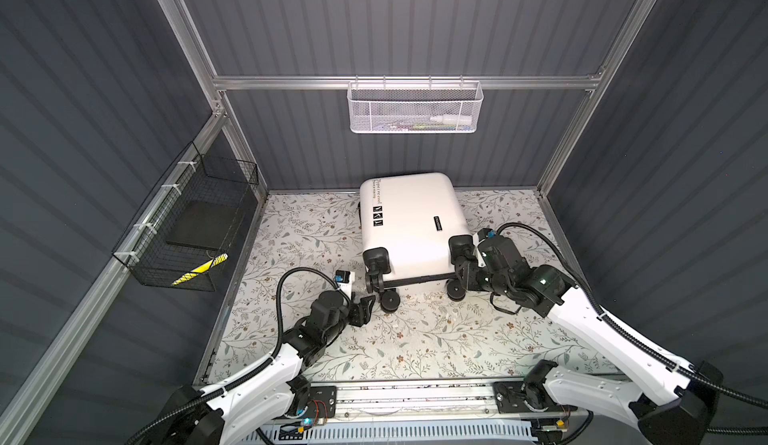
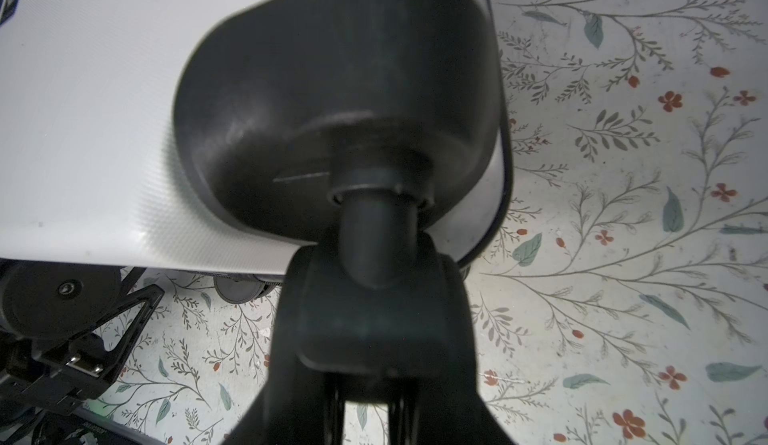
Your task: Pack the luggage
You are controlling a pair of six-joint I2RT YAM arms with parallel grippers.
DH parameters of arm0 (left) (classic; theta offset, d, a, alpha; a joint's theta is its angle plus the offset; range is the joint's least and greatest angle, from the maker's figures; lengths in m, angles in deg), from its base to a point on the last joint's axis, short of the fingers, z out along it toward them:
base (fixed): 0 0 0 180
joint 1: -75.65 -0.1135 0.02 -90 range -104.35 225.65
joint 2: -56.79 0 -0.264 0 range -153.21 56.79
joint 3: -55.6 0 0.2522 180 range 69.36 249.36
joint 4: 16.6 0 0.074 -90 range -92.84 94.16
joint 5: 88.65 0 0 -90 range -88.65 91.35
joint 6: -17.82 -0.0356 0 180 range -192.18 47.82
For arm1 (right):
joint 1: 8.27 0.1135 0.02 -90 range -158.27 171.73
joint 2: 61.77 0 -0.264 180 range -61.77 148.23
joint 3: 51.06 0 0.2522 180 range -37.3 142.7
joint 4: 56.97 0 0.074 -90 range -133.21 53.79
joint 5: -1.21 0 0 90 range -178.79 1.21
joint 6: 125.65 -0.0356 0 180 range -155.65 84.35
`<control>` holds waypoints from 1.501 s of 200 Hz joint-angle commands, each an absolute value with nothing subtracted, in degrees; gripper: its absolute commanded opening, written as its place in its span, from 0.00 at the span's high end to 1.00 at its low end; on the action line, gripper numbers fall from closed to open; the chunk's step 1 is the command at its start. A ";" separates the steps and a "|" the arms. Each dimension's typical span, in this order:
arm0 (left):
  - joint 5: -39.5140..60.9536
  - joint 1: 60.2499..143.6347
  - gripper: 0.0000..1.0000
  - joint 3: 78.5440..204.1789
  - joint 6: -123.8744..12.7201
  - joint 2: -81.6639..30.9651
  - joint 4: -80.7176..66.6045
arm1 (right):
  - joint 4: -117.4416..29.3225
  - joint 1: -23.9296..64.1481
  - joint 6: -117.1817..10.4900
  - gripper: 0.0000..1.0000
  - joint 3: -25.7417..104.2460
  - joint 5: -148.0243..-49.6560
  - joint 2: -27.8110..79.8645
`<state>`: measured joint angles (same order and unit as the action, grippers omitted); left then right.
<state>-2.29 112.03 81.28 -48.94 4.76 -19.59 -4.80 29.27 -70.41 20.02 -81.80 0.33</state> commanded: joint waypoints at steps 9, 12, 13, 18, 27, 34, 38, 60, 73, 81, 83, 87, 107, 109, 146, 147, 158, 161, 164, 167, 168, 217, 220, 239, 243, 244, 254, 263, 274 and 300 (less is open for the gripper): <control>-3.40 111.86 0.19 78.22 -47.81 4.24 -26.78 | -6.98 29.31 -70.45 1.00 20.82 -81.62 -0.40; -3.38 111.89 0.19 78.07 -47.66 4.16 -27.12 | -6.95 29.26 -70.45 1.00 20.83 -81.51 -0.42; -3.39 111.87 0.19 78.02 -47.57 4.11 -27.24 | -6.89 29.26 -70.45 1.00 20.86 -81.54 -0.43; -3.12 111.87 0.19 77.82 -47.51 3.90 -27.78 | -6.83 29.28 -70.37 1.00 20.88 -81.58 -0.43; -2.83 111.86 0.18 77.47 -47.42 3.67 -28.39 | -6.86 29.27 -70.38 1.00 20.82 -81.62 -0.43; -2.62 111.86 0.17 77.25 -47.31 3.54 -28.89 | -6.87 29.27 -70.41 1.00 20.95 -81.65 -0.43; -2.41 111.86 0.16 76.95 -47.37 3.46 -29.43 | -6.99 29.29 -70.37 1.00 20.97 -81.66 -0.43; -1.02 111.86 0.14 76.06 -46.31 3.77 -31.18 | -7.02 29.31 -70.28 1.00 20.95 -81.69 -0.43; -1.14 111.86 0.15 75.87 -45.32 4.20 -31.23 | -7.28 29.26 -70.23 1.00 20.83 -81.81 -0.35; -1.34 111.87 0.16 75.57 -45.22 4.41 -31.60 | -7.36 29.31 -70.20 1.00 20.94 -81.90 -0.25; -1.37 111.87 0.16 75.42 -45.29 4.45 -31.83 | -7.33 29.27 -70.19 1.00 20.96 -81.95 -0.21; -1.50 111.82 0.16 75.24 -45.37 4.56 -32.15 | -7.37 29.21 -70.19 1.00 20.97 -82.13 -0.17; -2.87 111.86 0.19 74.25 -46.35 5.28 -32.54 | -7.67 29.31 -70.10 1.00 21.19 -82.43 -0.25; -3.09 111.86 0.19 74.23 -46.41 5.35 -32.50 | -7.69 29.27 -70.10 1.00 21.22 -82.52 -0.25; -5.04 111.86 0.21 71.87 -49.38 5.04 -37.57 | -7.11 29.30 -69.18 1.00 22.91 -82.89 0.09; -5.05 111.86 0.21 71.76 -49.49 4.99 -37.87 | -7.10 29.28 -69.16 1.00 22.99 -82.85 0.09; -5.23 111.86 0.23 70.75 -50.41 4.53 -40.61 | -7.05 29.33 -68.98 1.00 23.58 -82.98 0.27; -5.20 111.86 0.23 70.55 -50.77 4.39 -41.31 | -6.96 29.28 -68.96 1.00 23.71 -83.09 0.21; -5.11 111.86 0.23 70.43 -51.06 4.30 -41.94 | -6.96 29.27 -68.90 1.00 23.82 -83.15 0.27; -5.10 111.86 0.23 70.26 -51.31 4.11 -42.45 | -7.02 29.27 -68.94 1.00 23.91 -83.10 0.28; -5.10 111.91 0.24 70.21 -51.37 4.11 -42.60 | -6.96 29.26 -68.90 1.00 23.93 -83.09 0.23; -3.82 111.86 0.27 69.54 -55.48 0.72 -50.16 | -7.36 29.27 -68.91 1.00 23.84 -83.83 0.67; -3.77 111.84 0.27 69.56 -55.75 0.50 -50.64 | -7.42 29.27 -68.94 1.00 23.79 -83.88 0.70; -3.23 111.86 0.31 69.55 -57.15 -1.60 -53.90 | -7.85 29.27 -69.15 1.00 23.31 -83.99 0.80; -3.14 111.82 0.32 69.47 -57.30 -2.05 -54.63 | -7.87 29.29 -69.18 1.00 23.26 -84.05 0.80; -3.14 111.84 0.32 69.46 -57.36 -2.20 -54.88 | -7.92 29.32 -69.24 1.00 23.26 -84.05 0.80; -2.96 111.86 0.35 69.43 -57.76 -3.57 -56.67 | -7.94 29.32 -69.29 1.00 23.17 -84.04 0.89; -2.87 111.86 0.37 69.73 -58.13 -4.87 -57.76 | -7.99 29.31 -69.31 1.00 23.08 -84.12 0.95; -2.38 111.84 0.40 69.91 -58.60 -6.61 -59.52 | -8.12 29.28 -69.40 1.00 22.87 -84.13 0.89; -1.57 111.86 0.43 70.42 -59.26 -11.64 -64.16 | -8.12 29.28 -69.49 1.00 22.72 -83.99 0.80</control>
<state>-2.88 112.03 70.14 -56.83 -8.22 -56.72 -4.56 29.16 -70.13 21.64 -83.09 1.36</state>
